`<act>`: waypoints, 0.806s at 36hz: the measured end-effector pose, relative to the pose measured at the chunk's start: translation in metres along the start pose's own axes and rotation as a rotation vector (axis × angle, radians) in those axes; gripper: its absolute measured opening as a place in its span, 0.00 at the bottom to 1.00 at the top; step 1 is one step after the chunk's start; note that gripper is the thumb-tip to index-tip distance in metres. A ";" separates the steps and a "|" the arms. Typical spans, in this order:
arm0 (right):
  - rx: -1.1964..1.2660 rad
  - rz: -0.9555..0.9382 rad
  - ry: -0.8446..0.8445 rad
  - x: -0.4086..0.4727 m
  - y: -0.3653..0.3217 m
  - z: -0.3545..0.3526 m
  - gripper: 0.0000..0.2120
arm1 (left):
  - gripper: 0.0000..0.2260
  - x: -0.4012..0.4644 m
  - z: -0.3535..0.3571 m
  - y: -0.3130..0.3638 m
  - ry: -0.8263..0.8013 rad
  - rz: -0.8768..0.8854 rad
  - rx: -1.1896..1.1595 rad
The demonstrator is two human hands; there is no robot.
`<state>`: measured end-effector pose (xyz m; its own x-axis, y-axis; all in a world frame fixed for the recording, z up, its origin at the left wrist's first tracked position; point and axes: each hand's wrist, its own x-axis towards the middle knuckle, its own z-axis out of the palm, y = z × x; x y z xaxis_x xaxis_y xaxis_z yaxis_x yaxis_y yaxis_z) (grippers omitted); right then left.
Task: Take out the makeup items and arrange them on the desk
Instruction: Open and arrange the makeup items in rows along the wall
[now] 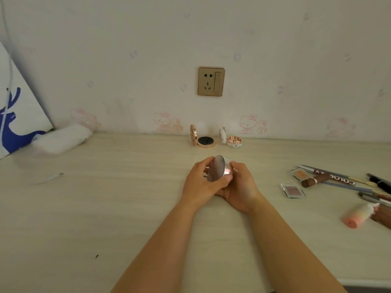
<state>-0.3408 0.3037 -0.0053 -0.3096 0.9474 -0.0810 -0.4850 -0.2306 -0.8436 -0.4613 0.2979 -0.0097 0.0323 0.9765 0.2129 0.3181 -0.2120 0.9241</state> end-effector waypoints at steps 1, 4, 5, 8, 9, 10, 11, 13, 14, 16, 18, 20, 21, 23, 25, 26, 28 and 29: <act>-0.018 -0.008 -0.014 -0.001 0.000 0.000 0.21 | 0.26 0.000 -0.002 0.000 -0.005 -0.015 -0.035; -0.027 -0.030 -0.036 -0.003 0.001 -0.004 0.21 | 0.22 -0.001 -0.006 0.002 -0.030 -0.029 -0.099; -0.032 -0.031 -0.037 -0.003 0.001 -0.005 0.22 | 0.22 -0.002 -0.006 0.002 -0.033 -0.030 -0.105; -0.083 -0.030 -0.042 -0.002 0.001 -0.004 0.24 | 0.22 -0.001 -0.005 0.003 -0.028 -0.041 -0.113; -0.103 -0.029 -0.044 -0.002 0.001 -0.003 0.24 | 0.22 0.000 -0.006 0.003 -0.027 -0.047 -0.116; -0.120 -0.029 -0.044 -0.001 0.000 -0.003 0.24 | 0.21 0.000 -0.006 0.003 -0.027 -0.055 -0.118; -0.133 -0.028 -0.041 -0.001 0.000 -0.002 0.24 | 0.21 0.000 -0.006 0.003 -0.027 -0.060 -0.119; -0.145 -0.020 -0.029 -0.001 0.001 -0.003 0.25 | 0.20 0.001 -0.005 0.001 -0.027 -0.070 -0.119; -0.151 -0.016 -0.023 0.000 0.001 -0.003 0.26 | 0.20 0.001 -0.004 0.001 -0.024 -0.077 -0.123; -0.165 -0.011 -0.009 0.000 0.002 -0.003 0.26 | 0.21 0.001 -0.003 0.000 -0.016 -0.088 -0.132; -0.176 -0.009 0.000 -0.001 0.002 -0.002 0.26 | 0.22 0.001 -0.002 0.000 -0.011 -0.086 -0.124; -0.185 -0.007 0.010 -0.001 0.002 -0.001 0.27 | 0.21 0.000 -0.002 0.002 -0.009 -0.079 -0.118; -0.183 -0.005 0.013 -0.001 0.002 -0.001 0.27 | 0.20 0.000 -0.002 0.002 -0.010 -0.078 -0.120; -0.167 -0.007 0.012 -0.001 0.001 0.000 0.26 | 0.20 0.000 -0.003 0.003 -0.013 -0.065 -0.118; -0.136 -0.007 0.002 -0.002 0.000 -0.001 0.23 | 0.22 -0.001 -0.004 0.003 -0.021 -0.045 -0.123; -0.127 -0.004 -0.001 -0.003 0.000 -0.001 0.21 | 0.23 -0.001 -0.004 0.003 -0.024 -0.039 -0.128; -0.134 0.007 0.005 -0.003 -0.001 -0.001 0.20 | 0.23 -0.001 -0.005 0.002 -0.026 -0.033 -0.138; -0.155 0.013 0.015 -0.003 -0.002 -0.002 0.20 | 0.23 -0.001 -0.005 0.002 -0.027 -0.032 -0.141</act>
<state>-0.3375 0.3013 -0.0043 -0.3019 0.9482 -0.0990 -0.3490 -0.2066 -0.9141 -0.4658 0.2961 -0.0064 0.0506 0.9831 0.1761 0.1833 -0.1825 0.9660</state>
